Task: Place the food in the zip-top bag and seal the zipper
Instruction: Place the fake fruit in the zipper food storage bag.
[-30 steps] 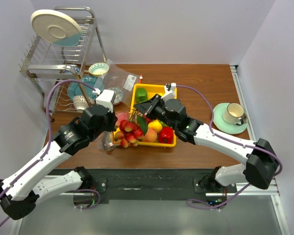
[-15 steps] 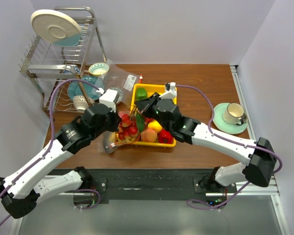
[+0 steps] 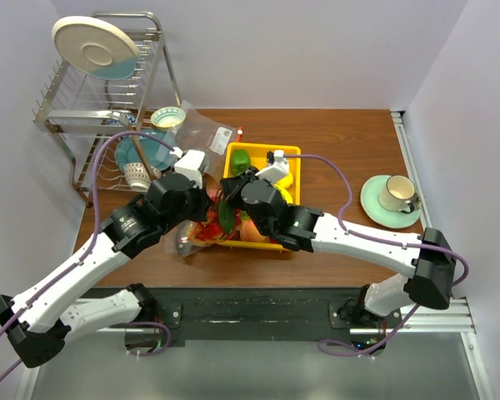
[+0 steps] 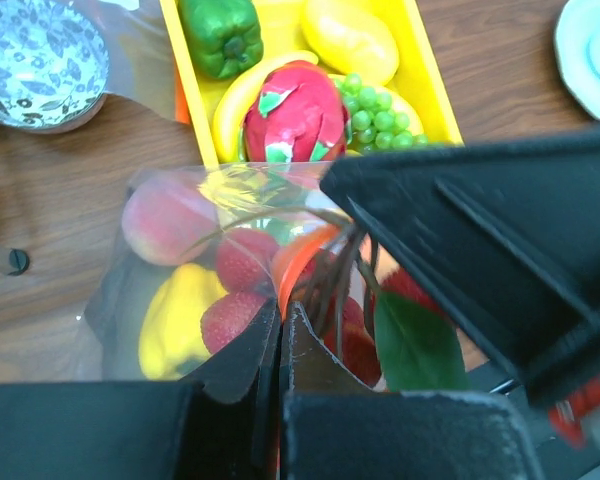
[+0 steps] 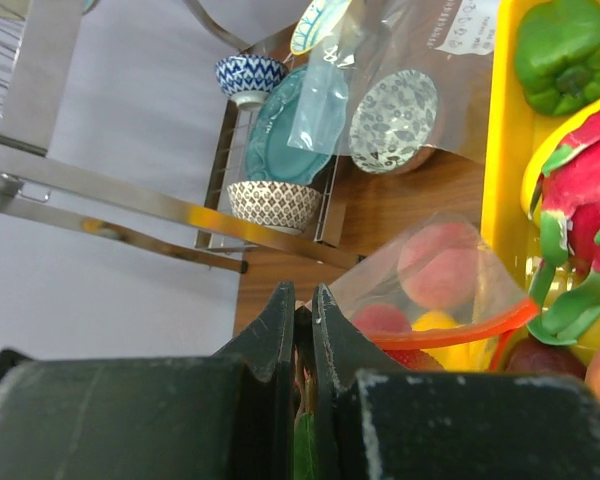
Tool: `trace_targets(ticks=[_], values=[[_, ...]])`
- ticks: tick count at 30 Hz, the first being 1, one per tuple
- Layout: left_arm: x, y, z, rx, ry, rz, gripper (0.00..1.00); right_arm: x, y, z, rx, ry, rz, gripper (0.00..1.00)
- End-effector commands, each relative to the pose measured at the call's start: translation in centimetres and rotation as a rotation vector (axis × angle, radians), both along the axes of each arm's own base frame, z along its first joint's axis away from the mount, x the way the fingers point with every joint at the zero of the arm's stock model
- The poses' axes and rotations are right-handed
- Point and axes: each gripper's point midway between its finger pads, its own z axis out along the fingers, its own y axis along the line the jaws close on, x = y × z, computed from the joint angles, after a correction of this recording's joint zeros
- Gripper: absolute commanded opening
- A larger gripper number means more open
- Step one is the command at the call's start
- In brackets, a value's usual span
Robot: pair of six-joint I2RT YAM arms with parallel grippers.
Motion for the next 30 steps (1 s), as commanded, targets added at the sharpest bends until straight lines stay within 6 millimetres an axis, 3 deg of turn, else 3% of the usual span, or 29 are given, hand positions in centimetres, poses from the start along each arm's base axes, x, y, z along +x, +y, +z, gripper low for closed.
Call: trace_targets(ticks=[1,8,16,23,30], values=[[1.5,-0.5,2.9,-0.057,-0.066,0.041,0.0,-0.6,-0.6,4.4,0.074,-0.079,-0.095,0.0],[1.0,-1.2,5.0,-0.125,-0.085,0.011,0.0,-0.7,-1.2,2.4,0.047,-0.076,-0.175,0.0],[-0.3,-2.4,6.3,-0.2,-0.073,-0.071,0.0,1.0,-4.4,2.9,0.056,-0.125,-0.41,0.0],[-0.5,-2.9,5.9,-0.221,-0.056,-0.082,0.0,1.1,-3.5,2.5,0.005,-0.134,-0.424,0.0],[0.4,-1.8,4.9,-0.159,-0.05,-0.016,0.0,-0.8,-2.5,0.8,-0.032,-0.138,-0.383,0.0]])
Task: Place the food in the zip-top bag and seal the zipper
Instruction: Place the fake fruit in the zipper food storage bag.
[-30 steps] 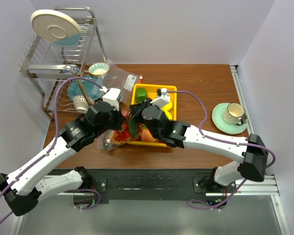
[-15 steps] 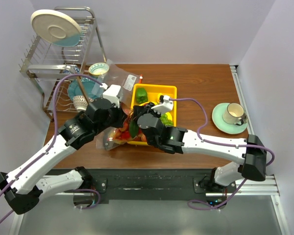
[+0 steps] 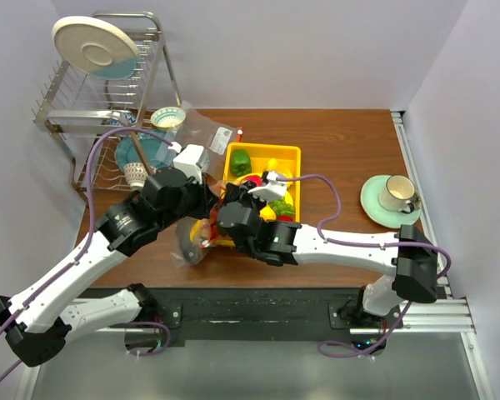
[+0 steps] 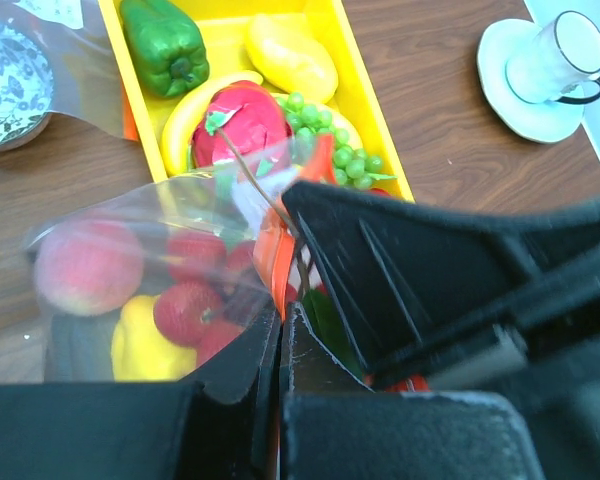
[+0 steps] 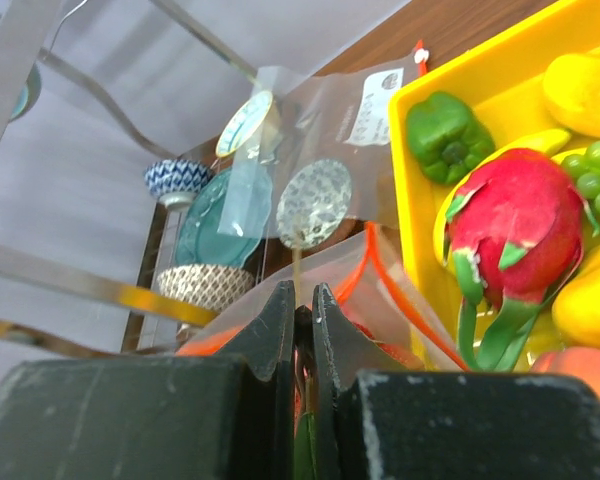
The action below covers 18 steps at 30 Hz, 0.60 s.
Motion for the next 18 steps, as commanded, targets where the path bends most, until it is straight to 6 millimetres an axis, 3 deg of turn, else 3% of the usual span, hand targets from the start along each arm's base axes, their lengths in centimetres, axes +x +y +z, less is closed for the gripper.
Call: trace_targets(ticks=[1,3,6,7,10,18], values=[[1.1,0.0,2.3,-0.046,-0.057,0.043,0.0,-0.8,-1.0,1.6,0.075,-0.045,-0.062,0.03],[1.2,0.5,1.6,-0.02,-0.046,0.064,0.0,-0.9,-1.5,2.0,0.075,-0.047,-0.061,0.1],[1.3,0.8,0.9,0.004,-0.039,0.079,0.0,-1.1,-2.1,2.3,0.052,-0.048,-0.062,0.34],[1.3,0.9,0.9,0.006,-0.039,0.08,0.0,-1.1,-2.4,2.5,0.04,-0.05,-0.067,0.46],[1.3,1.1,0.8,0.01,-0.042,0.088,0.0,-1.3,-3.5,2.8,0.017,-0.048,-0.075,0.66],[1.4,1.8,0.5,0.044,-0.046,0.11,0.0,-2.5,-5.5,5.2,-0.123,-0.066,0.03,0.65]])
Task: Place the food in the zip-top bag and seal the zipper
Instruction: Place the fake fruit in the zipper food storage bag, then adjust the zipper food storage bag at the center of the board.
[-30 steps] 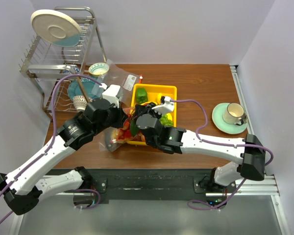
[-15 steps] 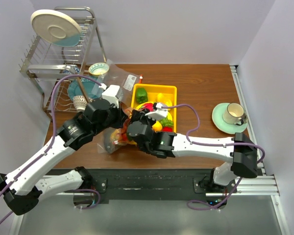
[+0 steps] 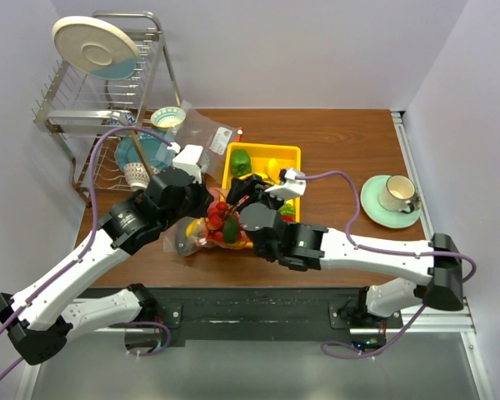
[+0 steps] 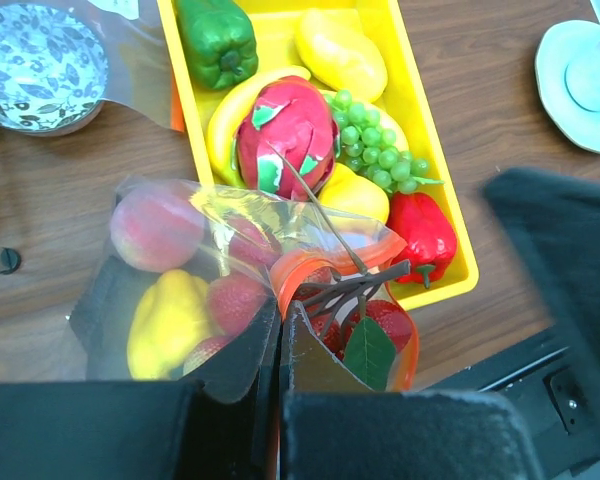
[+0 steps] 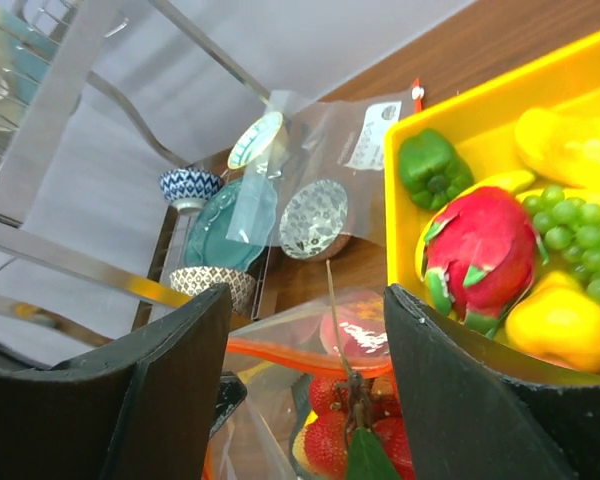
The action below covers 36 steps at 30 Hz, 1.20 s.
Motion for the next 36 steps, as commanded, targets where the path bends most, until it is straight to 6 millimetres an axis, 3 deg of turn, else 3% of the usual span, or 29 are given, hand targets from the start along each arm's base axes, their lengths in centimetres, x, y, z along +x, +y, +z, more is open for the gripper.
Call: trace_targets(ticks=[1,3,4,5,9,14,18,26,36], values=[[0.6,0.5,1.6,-0.02,-0.052,0.034,0.0,-0.7,-2.5,1.4,-0.167,-0.035,0.038,0.62],[0.6,0.7,1.7,-0.016,-0.055,0.039,0.0,-1.8,-2.0,1.8,-0.223,-0.044,0.174,0.58],[0.6,0.8,1.7,-0.016,-0.057,0.042,0.0,-2.3,-1.9,0.6,-0.321,-0.053,0.244,0.54],[0.6,0.8,1.7,-0.014,-0.058,0.041,0.0,-2.9,-2.3,0.8,-0.332,-0.059,0.292,0.54],[0.6,1.1,1.9,-0.012,-0.064,0.048,0.0,-5.8,-2.0,-2.0,-0.375,-0.014,0.515,0.48],[0.5,1.1,1.9,-0.013,-0.063,0.047,0.0,-8.5,-2.3,-5.8,-0.406,0.102,0.654,0.45],[0.5,1.0,1.9,-0.013,-0.063,0.045,0.0,-10.1,-1.5,-8.8,-0.396,0.183,0.741,0.44],[0.4,1.2,2.2,-0.015,-0.064,0.049,0.0,-10.3,0.2,-12.5,-0.45,0.264,0.764,0.42],[0.2,1.5,2.2,-0.011,-0.063,0.052,0.0,-8.5,0.2,-12.1,-0.474,0.285,0.641,0.4]])
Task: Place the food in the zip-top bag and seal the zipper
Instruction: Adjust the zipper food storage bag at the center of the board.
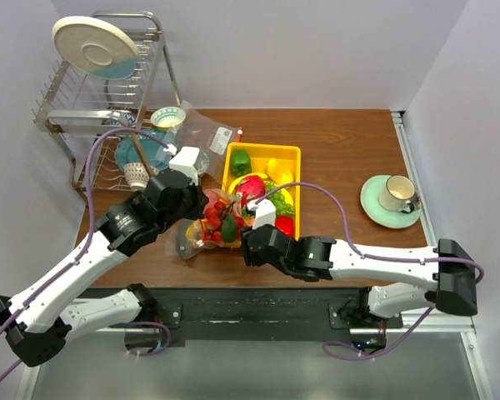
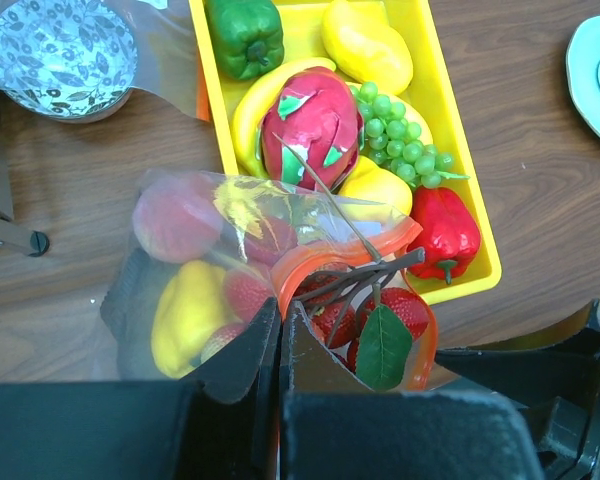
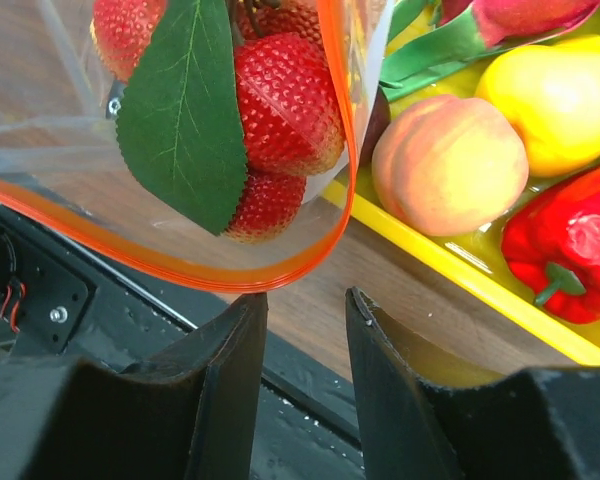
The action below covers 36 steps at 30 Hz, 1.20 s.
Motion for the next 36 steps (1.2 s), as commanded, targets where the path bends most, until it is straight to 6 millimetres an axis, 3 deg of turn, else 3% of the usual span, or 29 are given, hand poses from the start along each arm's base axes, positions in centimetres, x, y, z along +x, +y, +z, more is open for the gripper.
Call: trace_targets(ticks=[1,4,6,12,18,28,31,32,35,36], values=[[0.4,0.1,2.5,-0.046,-0.067,0.013,0.0,1.2,0.2,3.3,0.083,-0.043,-0.078,0.4],[0.5,0.2,2.5,-0.042,-0.068,0.016,0.0,1.3,-0.4,4.5,0.13,-0.067,-0.09,0.43],[0.5,0.2,2.5,-0.043,-0.069,0.016,0.0,1.4,-1.2,5.0,0.153,-0.089,-0.101,0.52],[0.7,-0.1,2.8,-0.047,-0.072,0.007,0.0,2.0,-1.8,6.0,0.149,-0.135,-0.123,0.53],[0.7,-0.2,2.9,-0.046,-0.076,0.006,0.0,2.6,-1.2,5.2,0.092,-0.133,-0.142,0.45],[0.7,0.0,2.9,-0.04,-0.076,0.008,0.0,3.5,0.2,3.3,0.033,-0.123,-0.155,0.41],[0.7,0.0,3.0,-0.038,-0.077,0.009,0.0,3.7,0.4,2.9,0.022,-0.121,-0.159,0.31],[0.8,0.1,3.0,-0.033,-0.079,0.011,0.0,3.6,0.6,3.0,0.021,-0.121,-0.15,0.21],[0.9,0.5,2.7,-0.014,-0.08,0.024,0.0,3.9,1.3,4.9,0.037,-0.157,-0.113,0.02],[0.9,0.6,2.7,-0.01,-0.081,0.029,0.0,4.1,1.5,5.8,0.042,-0.172,-0.105,0.0]])
